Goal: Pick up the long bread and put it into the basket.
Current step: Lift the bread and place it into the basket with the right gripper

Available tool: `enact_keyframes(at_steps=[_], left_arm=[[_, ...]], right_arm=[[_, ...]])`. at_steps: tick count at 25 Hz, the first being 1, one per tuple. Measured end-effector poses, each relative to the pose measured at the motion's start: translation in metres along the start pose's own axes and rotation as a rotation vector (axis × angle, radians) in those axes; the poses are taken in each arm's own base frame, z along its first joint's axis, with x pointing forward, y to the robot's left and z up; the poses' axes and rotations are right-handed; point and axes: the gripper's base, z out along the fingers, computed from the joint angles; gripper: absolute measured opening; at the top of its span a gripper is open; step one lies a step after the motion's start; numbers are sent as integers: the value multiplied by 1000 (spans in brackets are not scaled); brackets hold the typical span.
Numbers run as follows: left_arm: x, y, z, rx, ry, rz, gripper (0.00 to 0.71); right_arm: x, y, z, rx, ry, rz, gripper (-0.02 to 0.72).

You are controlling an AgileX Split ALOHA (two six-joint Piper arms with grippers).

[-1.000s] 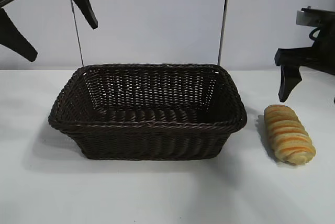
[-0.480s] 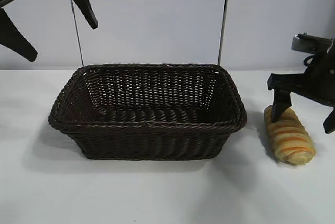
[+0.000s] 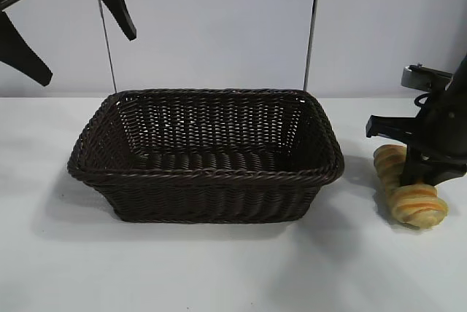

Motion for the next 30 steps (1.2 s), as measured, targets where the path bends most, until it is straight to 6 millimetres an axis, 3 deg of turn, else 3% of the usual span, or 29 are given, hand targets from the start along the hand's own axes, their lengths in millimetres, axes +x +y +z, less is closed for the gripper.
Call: enact_keyframes(at_steps=[8, 17, 25, 30], left_arm=[[0, 0, 0, 0, 0, 0, 694], [0, 0, 0, 0, -1, 0, 694], [0, 0, 0, 1, -5, 0, 694], [-1, 0, 0, 3, -11, 0, 694]], right_arm=[[-30, 13, -70, -39, -97, -29, 84], [-45, 26, -96, -91, -111, -138, 84], [-38, 102, -125, -226, -201, -626, 84], [-25, 134, -119, -239, -235, -987, 84]])
